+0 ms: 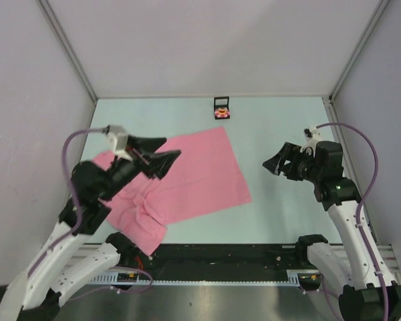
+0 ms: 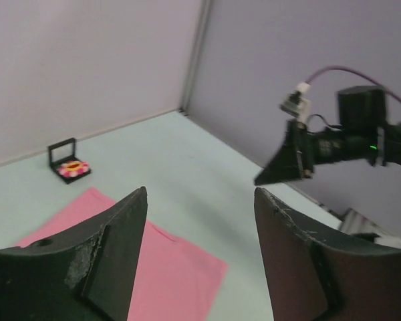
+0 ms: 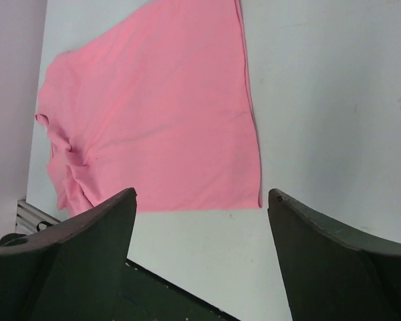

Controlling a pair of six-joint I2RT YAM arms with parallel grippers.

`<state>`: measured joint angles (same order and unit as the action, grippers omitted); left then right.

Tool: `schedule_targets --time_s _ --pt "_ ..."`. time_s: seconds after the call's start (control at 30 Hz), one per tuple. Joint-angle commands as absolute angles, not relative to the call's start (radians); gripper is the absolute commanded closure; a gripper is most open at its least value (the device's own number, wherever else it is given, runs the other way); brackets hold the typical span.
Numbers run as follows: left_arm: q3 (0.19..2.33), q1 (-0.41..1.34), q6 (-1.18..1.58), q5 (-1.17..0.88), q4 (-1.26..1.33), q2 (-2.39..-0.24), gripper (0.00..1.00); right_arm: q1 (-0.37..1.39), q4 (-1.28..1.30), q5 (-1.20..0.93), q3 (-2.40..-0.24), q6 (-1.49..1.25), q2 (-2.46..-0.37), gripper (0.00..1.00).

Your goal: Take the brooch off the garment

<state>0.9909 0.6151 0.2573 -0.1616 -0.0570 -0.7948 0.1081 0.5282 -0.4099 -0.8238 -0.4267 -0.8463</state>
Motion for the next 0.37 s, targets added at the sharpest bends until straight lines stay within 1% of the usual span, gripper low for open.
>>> schedule_targets --time_s 0.0,0.03,0.1,0.13,0.27,0.33 --pt "0.792 0.62 0.46 -0.315 -0.146 -0.554 0.3 0.112 0.561 -0.419 -0.844 -0.354 -0.784 0.14" --pt "0.77 0.62 0.469 -0.301 -0.15 -0.449 0.29 0.112 0.564 -0.411 -0.844 -0.354 -0.772 0.08" --pt "0.713 0.62 0.489 -0.272 -0.146 -0.369 0.28 0.112 0.548 -0.414 -0.844 -0.368 -0.738 0.06" --pt "0.698 0.62 0.491 -0.267 -0.144 -0.32 0.28 0.112 0.54 -0.419 -0.844 -0.379 -0.729 0.02" --pt "0.684 0.62 0.497 -0.258 -0.196 -0.287 0.28 0.149 0.482 -0.443 -0.845 -0.426 -0.666 0.0" --pt "0.681 0.62 0.502 -0.294 -0.199 -0.29 0.28 0.166 0.473 -0.393 -0.851 -0.455 -0.618 0.0"
